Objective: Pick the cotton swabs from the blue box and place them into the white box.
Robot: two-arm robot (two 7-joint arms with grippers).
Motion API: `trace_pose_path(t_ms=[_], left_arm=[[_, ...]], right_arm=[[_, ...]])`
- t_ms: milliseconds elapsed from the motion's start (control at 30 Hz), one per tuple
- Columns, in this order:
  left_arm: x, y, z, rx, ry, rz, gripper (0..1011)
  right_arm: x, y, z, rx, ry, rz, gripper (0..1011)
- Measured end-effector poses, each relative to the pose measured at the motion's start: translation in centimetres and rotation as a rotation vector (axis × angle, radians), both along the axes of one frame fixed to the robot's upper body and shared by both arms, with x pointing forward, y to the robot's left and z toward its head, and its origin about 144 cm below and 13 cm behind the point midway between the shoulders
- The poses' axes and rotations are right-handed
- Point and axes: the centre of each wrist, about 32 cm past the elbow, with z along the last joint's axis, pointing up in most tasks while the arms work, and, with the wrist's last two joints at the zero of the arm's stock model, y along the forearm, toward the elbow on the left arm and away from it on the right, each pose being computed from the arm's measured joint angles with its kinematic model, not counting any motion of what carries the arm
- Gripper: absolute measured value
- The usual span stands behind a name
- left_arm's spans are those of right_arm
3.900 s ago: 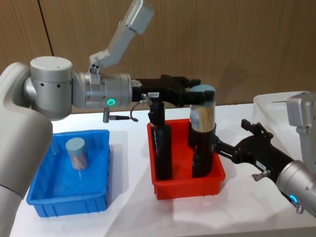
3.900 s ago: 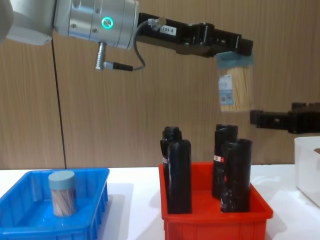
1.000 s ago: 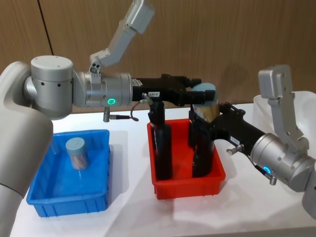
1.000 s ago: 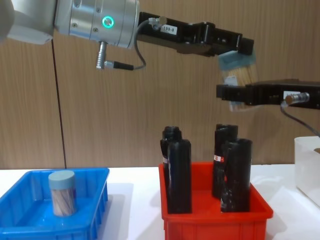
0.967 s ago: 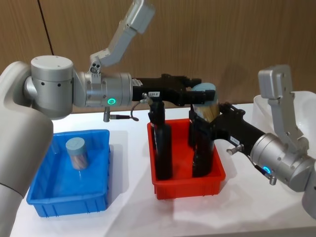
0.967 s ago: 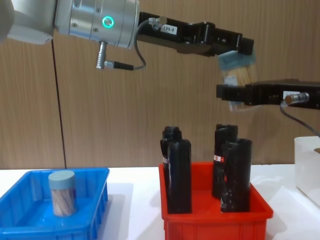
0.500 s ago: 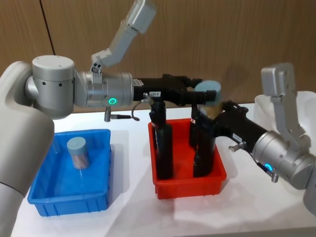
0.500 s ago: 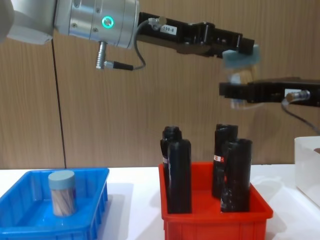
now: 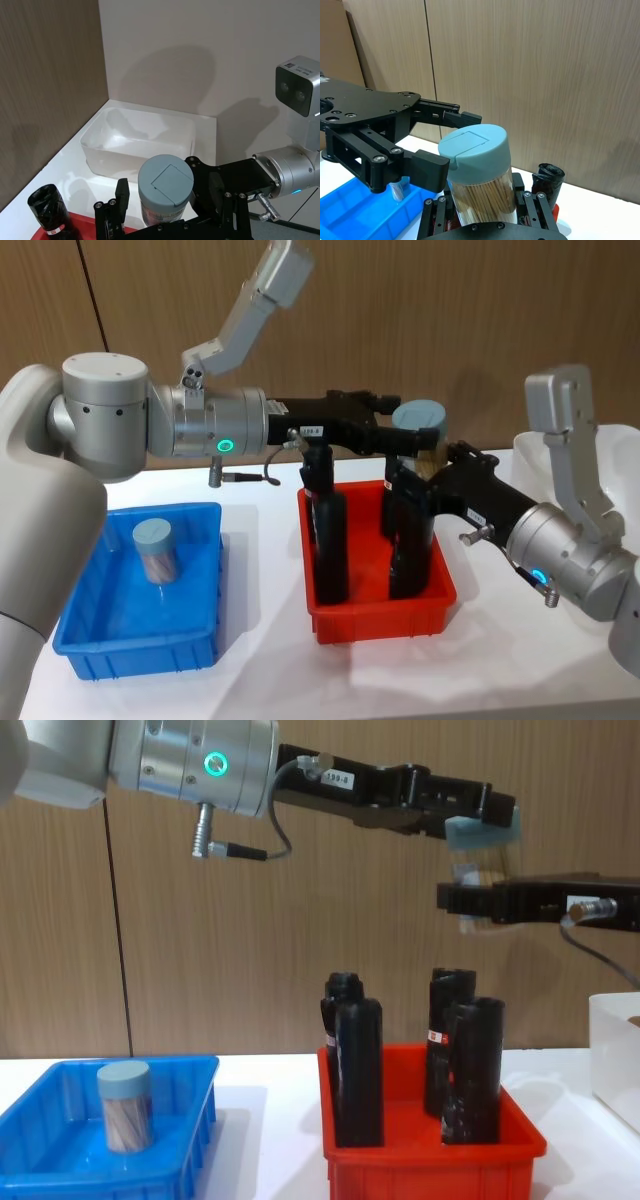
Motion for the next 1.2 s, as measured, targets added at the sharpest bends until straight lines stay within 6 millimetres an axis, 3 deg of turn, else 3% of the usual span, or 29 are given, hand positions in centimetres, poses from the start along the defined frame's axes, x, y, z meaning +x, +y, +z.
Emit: trace_pose_path(t_ms=[533, 1200], left_arm=[[0.0, 0.0, 0.0, 0.000, 0.000, 0.000, 1004], [0.0, 0.0, 0.0, 0.000, 0.000, 0.000, 1004]], right_arm=[[0.4, -0.6, -1.1, 0.003, 0.032, -0.058, 668], [1.9, -5.4, -3.3, -0.009, 0.078, -0.307, 668]])
